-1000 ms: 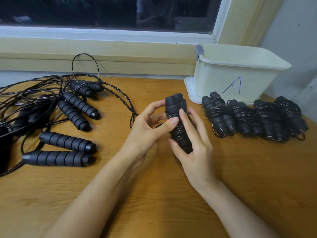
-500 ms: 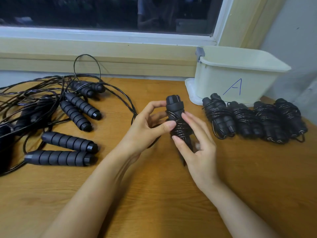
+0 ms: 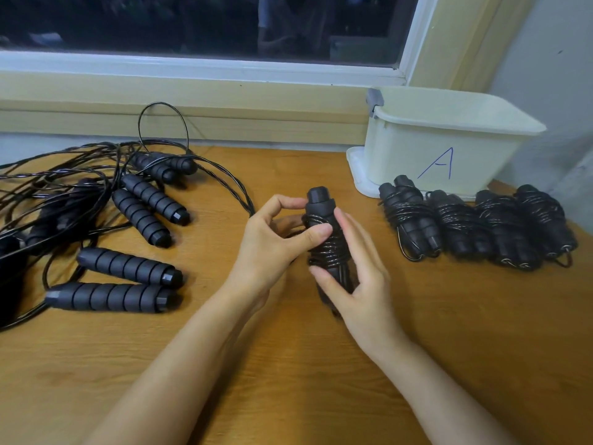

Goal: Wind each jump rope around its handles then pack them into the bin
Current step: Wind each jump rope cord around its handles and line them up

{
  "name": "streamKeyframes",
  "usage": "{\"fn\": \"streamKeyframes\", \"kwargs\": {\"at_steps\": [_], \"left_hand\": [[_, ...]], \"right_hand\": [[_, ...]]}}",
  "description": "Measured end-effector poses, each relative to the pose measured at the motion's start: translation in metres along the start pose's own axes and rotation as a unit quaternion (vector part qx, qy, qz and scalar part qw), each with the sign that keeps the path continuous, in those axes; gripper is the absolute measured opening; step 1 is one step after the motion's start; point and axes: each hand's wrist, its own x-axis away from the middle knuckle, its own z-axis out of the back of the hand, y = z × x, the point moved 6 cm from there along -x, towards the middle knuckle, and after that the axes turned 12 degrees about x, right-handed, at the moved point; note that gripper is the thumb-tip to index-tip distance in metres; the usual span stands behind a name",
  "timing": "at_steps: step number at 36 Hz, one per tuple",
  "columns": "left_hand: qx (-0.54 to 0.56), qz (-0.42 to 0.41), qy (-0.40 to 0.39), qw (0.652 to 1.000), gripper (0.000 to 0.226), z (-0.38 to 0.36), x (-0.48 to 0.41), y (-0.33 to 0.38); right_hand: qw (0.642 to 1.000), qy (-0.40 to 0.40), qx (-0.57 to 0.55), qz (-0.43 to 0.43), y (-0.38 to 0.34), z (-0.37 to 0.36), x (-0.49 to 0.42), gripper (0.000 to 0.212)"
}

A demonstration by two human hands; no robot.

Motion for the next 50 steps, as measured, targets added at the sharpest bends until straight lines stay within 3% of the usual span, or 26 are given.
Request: {"fn": "streamKeyframes", "kwargs": {"at_steps": [3, 6, 9, 12, 15, 17, 21, 23, 29, 34, 38, 42, 46, 50], "left_hand": [[-0.093, -0.042, -0.032, 0.994, 0.056, -0.006, 0.001, 0.003], [-0.271, -0.122, -0.052, 0.953, 0.067, -0.008, 0.0, 0.003], [-0.463, -0.244, -0.046, 0.851, 0.065, -0.012, 0.003, 0.005], [-0.584, -0.338, -0.026, 0.738, 0.062, -0.019, 0.008, 0.008], [-0.642, -0.365, -0.021, 0.674, 0.058, -0.022, 0.008, 0.01], [-0.639, -0.331, -0.033, 0.694, 0.057, -0.021, 0.005, 0.008], [-0.505, -0.2, -0.056, 0.838, 0.068, -0.012, 0.001, 0.005], [-0.418, -0.157, -0.047, 0.894, 0.066, -0.005, 0.0, 0.005], [-0.235, -0.064, -0.041, 0.969, 0.063, 0.004, -0.006, 0.005], [-0.08, 0.03, -0.083, 0.993, 0.05, 0.003, -0.006, 0.0], [-0.04, 0.044, -0.041, 0.997, 0.037, 0.006, -0.007, 0.0], [-0.014, 0.019, 0.031, 0.999, 0.022, 0.012, -0.007, 0.001], [-0.028, -0.021, 0.076, 0.996, 0.028, 0.009, -0.003, -0.001], [-0.085, -0.046, 0.104, 0.99, 0.044, 0.009, -0.001, -0.006]], "right_hand": [[0.999, 0.044, 0.02, -0.003, 0.004, 0.007, -0.001, 0.068], [0.994, 0.082, 0.07, -0.002, 0.007, 0.014, -0.002, 0.064], [0.991, 0.095, 0.091, -0.005, 0.011, 0.017, -0.003, 0.063], [0.99, 0.102, 0.099, -0.013, 0.013, 0.019, -0.005, 0.064], [0.991, 0.105, 0.081, -0.03, 0.017, 0.023, -0.007, 0.064], [0.993, 0.095, 0.058, -0.035, 0.016, 0.024, -0.009, 0.064], [0.993, 0.061, -0.08, -0.067, 0.015, 0.021, -0.008, 0.062], [0.984, 0.039, -0.149, -0.087, 0.012, 0.019, -0.008, 0.061], [0.955, -0.014, -0.273, -0.117, 0.005, 0.016, -0.008, 0.054], [0.936, -0.044, -0.322, -0.139, 0.008, 0.015, -0.008, 0.055], [0.942, -0.069, -0.299, -0.135, 0.007, 0.011, -0.009, 0.055], [0.981, -0.044, -0.157, -0.1, 0.012, 0.012, -0.011, 0.051], [0.999, 0.006, -0.023, -0.042, 0.01, 0.011, -0.007, 0.053], [0.99, -0.028, 0.133, -0.024, 0.0, -0.001, -0.003, 0.065]]}}
